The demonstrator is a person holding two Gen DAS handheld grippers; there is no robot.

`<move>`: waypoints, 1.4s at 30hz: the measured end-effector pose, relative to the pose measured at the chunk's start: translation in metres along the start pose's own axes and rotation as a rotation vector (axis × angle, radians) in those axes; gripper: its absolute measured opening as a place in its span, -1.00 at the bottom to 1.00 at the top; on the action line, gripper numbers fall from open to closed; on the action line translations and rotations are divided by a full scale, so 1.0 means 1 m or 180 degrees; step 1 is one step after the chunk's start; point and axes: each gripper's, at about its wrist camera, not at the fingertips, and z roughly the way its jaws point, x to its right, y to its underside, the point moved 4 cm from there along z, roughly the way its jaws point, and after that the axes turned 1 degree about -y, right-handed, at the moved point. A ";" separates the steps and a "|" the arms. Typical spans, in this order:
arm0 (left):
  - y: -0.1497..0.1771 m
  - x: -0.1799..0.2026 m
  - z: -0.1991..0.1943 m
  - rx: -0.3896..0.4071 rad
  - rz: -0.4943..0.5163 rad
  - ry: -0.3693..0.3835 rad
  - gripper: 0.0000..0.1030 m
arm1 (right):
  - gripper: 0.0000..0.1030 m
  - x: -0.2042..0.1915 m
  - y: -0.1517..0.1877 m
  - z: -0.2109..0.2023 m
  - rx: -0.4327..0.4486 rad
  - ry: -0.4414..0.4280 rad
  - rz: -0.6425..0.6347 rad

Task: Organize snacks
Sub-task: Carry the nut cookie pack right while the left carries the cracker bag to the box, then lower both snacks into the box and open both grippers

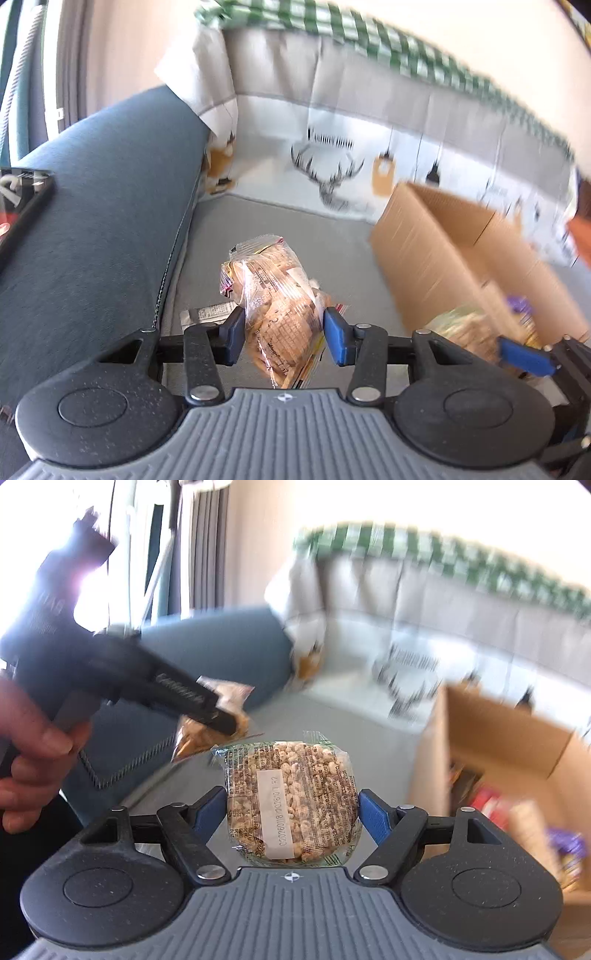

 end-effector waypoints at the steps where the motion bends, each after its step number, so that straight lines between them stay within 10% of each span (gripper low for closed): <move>1: 0.002 -0.001 -0.004 0.0017 -0.0043 0.0027 -0.03 | 0.52 0.002 -0.004 -0.010 0.0095 0.0056 -0.0007; 14: 0.018 0.023 -0.038 0.0138 0.0077 0.0197 -0.03 | 0.53 0.094 -0.034 -0.103 0.0697 0.0767 0.0695; 42: 0.007 0.057 0.012 0.0018 0.0246 -0.0156 -0.02 | 0.53 0.223 0.017 -0.123 0.1141 0.1248 0.1404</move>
